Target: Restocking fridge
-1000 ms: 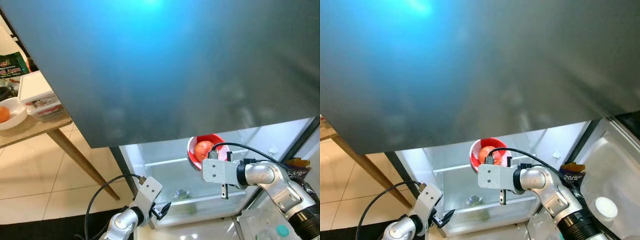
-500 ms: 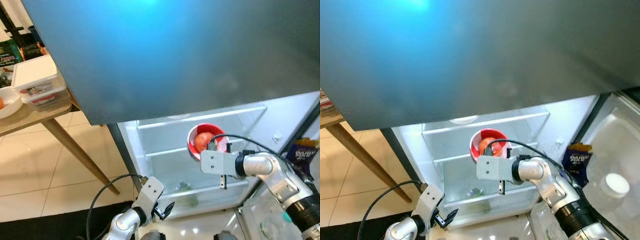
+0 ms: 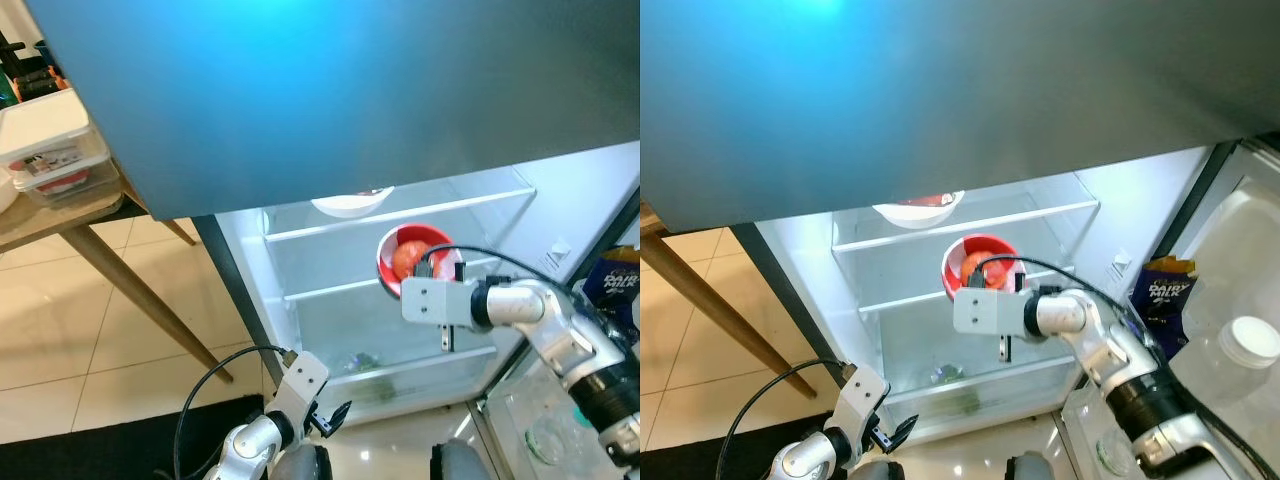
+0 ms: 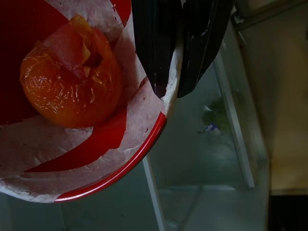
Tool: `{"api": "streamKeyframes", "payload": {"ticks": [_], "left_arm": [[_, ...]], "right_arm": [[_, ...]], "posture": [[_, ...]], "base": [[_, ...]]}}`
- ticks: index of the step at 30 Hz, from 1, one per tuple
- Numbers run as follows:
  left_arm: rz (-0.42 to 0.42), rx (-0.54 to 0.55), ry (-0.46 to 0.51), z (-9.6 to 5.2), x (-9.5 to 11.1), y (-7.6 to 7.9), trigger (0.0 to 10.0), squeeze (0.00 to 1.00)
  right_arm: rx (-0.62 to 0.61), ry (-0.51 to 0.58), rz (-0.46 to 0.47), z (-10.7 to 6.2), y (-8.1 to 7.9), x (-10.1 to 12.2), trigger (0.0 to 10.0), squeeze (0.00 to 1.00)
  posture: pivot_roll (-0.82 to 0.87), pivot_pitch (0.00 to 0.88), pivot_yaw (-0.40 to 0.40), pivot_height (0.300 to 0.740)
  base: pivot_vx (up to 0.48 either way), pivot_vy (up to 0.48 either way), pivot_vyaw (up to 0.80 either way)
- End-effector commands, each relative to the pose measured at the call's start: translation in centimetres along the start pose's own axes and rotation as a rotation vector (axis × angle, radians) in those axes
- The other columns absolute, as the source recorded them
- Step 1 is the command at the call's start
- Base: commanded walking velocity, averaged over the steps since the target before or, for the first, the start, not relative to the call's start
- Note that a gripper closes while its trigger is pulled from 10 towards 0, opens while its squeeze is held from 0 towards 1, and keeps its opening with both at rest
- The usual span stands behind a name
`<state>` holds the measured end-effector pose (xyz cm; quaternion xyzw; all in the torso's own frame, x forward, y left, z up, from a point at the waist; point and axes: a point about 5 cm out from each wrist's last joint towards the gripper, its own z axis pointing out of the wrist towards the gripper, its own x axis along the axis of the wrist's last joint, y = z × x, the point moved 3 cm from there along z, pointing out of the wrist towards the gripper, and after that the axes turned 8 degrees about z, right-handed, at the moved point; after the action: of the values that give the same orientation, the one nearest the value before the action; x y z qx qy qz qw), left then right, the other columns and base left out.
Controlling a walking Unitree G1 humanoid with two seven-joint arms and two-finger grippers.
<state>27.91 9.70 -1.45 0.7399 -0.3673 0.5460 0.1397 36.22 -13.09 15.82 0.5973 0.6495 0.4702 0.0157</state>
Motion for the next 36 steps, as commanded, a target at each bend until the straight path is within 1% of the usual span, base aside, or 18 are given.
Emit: {"api": "streamKeyframes", "payload": {"ticks": [1,2,3,4,5,8,13,16,21,23,24,25,26,31,35,36], "left_arm": [[-0.01,-0.013,-0.015,-0.2,-0.4,0.5,10.0,0.0],[-0.01,-0.013,-0.015,-0.2,-0.4,0.5,10.0,0.0],[-0.01,-0.013,-0.014,-0.2,-0.4,0.5,10.0,0.0],[-0.01,-0.014,-0.013,-0.2,-0.4,0.5,10.0,0.0],[-0.01,-0.014,-0.013,-0.2,-0.4,0.5,10.0,0.0],[-0.011,-0.016,-0.012,-0.2,-0.4,0.6,10.0,0.0],[-0.01,-0.02,-0.012,-0.2,-0.4,0.6,10.0,0.0],[-0.01,-0.02,-0.013,-0.2,-0.4,0.6,10.0,0.0],[-0.01,-0.021,-0.013,-0.2,-0.4,0.6,10.0,0.0],[-0.01,-0.022,-0.014,-0.2,-0.5,0.7,10.0,0.0],[-0.009,-0.024,-0.012,-0.1,-0.4,0.7,10.0,0.0],[-0.008,-0.025,-0.012,-0.1,-0.4,0.7,10.0,0.0],[-0.008,-0.026,-0.01,-0.1,-0.4,0.7,10.0,0.0],[-0.008,-0.025,-0.007,-0.1,-0.3,0.8,10.0,0.0],[-0.008,-0.026,-0.008,-0.2,-0.4,0.9,10.0,0.0],[-0.008,-0.026,-0.008,-0.2,-0.4,0.9,10.0,0.0]], "right_arm": [[0.004,0.015,-0.021,-0.6,0.8,0.4,10.0,0.0],[0.004,0.015,-0.021,-0.6,0.8,0.4,10.0,0.0],[0.007,0.01,-0.026,-0.9,1.1,0.5,10.0,0.0],[0.012,-0.002,-0.035,-1.6,2.0,0.5,10.0,0.0],[0.012,-0.002,-0.035,-1.6,2.0,0.5,10.0,0.0],[0.021,-0.025,-0.039,-2.7,3.1,0.4,10.0,0.0],[0.037,-0.037,-0.044,-3.5,3.7,0.4,10.0,0.0],[0.027,-0.037,-0.049,-3.7,4.1,0.5,10.0,0.0],[0.016,-0.036,-0.056,-3.8,4.5,0.7,10.0,0.0],[-0.061,-0.025,-0.064,-3.5,5.8,1.0,10.0,0.0],[-0.134,-0.019,-0.074,-3.1,7.1,1.5,10.0,0.01],[-0.145,-0.018,-0.076,-3.1,7.3,1.6,10.0,0.01],[-0.146,-0.01,-0.076,-3.0,7.4,1.9,10.0,0.06],[-0.143,0.005,-0.079,-3.0,7.8,2.5,10.0,0.07],[-0.167,-0.001,-0.087,-3.0,8.7,2.8,10.0,0.07],[-0.167,-0.001,-0.087,-3.0,8.7,2.8,10.0,0.07]], "posture": [[-0.1,0.146,0.068,0.621],[-0.1,0.146,0.068,0.621],[-0.1,0.146,0.068,0.621],[-0.1,0.143,0.068,0.621],[-0.1,0.143,0.068,0.621],[-0.1,0.142,0.069,0.621],[-0.1,0.139,0.068,0.621],[-0.1,0.137,0.068,0.621],[-0.1,0.137,0.068,0.621],[-0.1,0.134,0.071,0.621],[-0.1,0.135,0.068,0.621],[-0.1,0.135,0.068,0.621],[-0.1,0.136,0.065,0.621],[-0.09,0.137,0.06,0.621],[-0.09,0.137,0.059,0.621],[-0.09,0.137,0.059,0.621]], "base": [[0.0,0.0,0.0],[0.0,0.0,0.0],[0.0,0.0,0.0],[0.0,0.0,0.0],[0.0,0.0,0.0],[0.0,0.0,0.0],[0.0,0.0,0.0],[0.0,0.0,0.0],[0.0,0.0,0.0],[0.0,0.0,0.0],[0.0,0.0,0.0],[0.0,0.0,0.0],[0.0,0.0,0.0],[0.0,0.0,0.0],[0.0,0.0,0.0],[0.0,0.0,0.0]]}}
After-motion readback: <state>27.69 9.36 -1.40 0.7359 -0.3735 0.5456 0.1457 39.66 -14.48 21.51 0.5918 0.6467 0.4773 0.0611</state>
